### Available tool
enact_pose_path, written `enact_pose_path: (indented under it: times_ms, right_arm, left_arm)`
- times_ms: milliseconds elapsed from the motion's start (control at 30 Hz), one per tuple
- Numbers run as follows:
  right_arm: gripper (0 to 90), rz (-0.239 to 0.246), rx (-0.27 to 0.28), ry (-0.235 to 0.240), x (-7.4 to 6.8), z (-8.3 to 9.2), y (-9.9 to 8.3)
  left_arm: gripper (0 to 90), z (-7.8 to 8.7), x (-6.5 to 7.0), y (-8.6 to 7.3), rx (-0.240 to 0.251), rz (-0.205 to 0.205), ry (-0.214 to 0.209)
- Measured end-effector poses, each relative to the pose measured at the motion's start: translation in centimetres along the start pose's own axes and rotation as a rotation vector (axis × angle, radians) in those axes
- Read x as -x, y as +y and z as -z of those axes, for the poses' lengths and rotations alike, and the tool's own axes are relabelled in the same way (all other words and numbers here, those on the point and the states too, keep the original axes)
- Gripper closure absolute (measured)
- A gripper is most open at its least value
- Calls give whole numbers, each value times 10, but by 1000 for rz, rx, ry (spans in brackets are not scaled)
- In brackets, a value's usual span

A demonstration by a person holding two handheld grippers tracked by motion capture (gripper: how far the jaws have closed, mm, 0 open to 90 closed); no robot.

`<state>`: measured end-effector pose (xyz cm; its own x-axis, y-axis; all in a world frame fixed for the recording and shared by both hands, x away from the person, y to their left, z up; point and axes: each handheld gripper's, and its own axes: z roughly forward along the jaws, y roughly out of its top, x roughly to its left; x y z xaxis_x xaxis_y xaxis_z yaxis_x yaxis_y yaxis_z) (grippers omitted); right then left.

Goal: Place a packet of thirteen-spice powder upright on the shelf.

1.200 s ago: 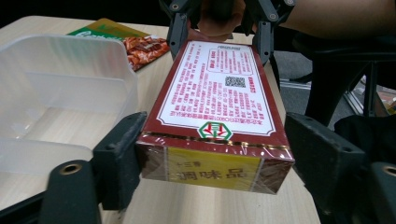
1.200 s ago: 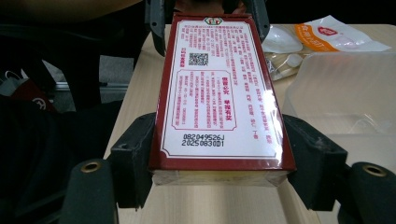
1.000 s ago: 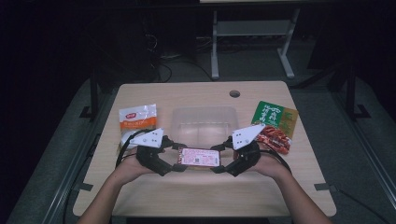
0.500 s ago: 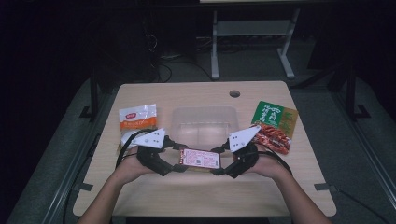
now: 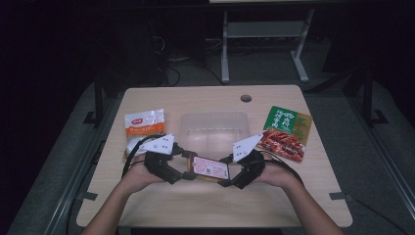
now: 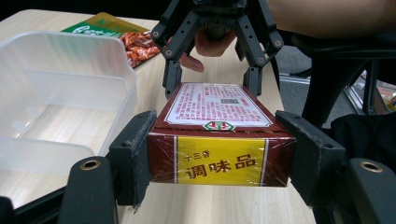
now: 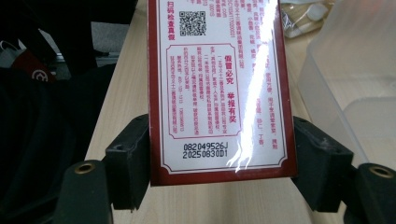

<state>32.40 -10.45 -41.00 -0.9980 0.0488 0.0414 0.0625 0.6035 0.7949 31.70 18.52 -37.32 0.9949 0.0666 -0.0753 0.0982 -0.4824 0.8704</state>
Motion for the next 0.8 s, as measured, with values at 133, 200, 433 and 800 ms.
enact_pose_path:
  times_ms: [133, 200, 433, 800]
  right_arm:
    - [214, -52, 4, -11, 2, 6, -4]
    - [198, -85, -6, -29, 2, 11, -8]
    - [177, -143, -11, -93, -8, 28, -25]
    - [183, -299, -42, -215, -35, 45, -76]
  left_arm:
    - [320, 1, -1, 0, 1, 4, 2]
    - [320, 2, -2, 0, 2, 11, 7]
    - [320, 2, -2, 0, -4, 19, 15]
    - [320, 5, -13, 8, -13, 39, 44]
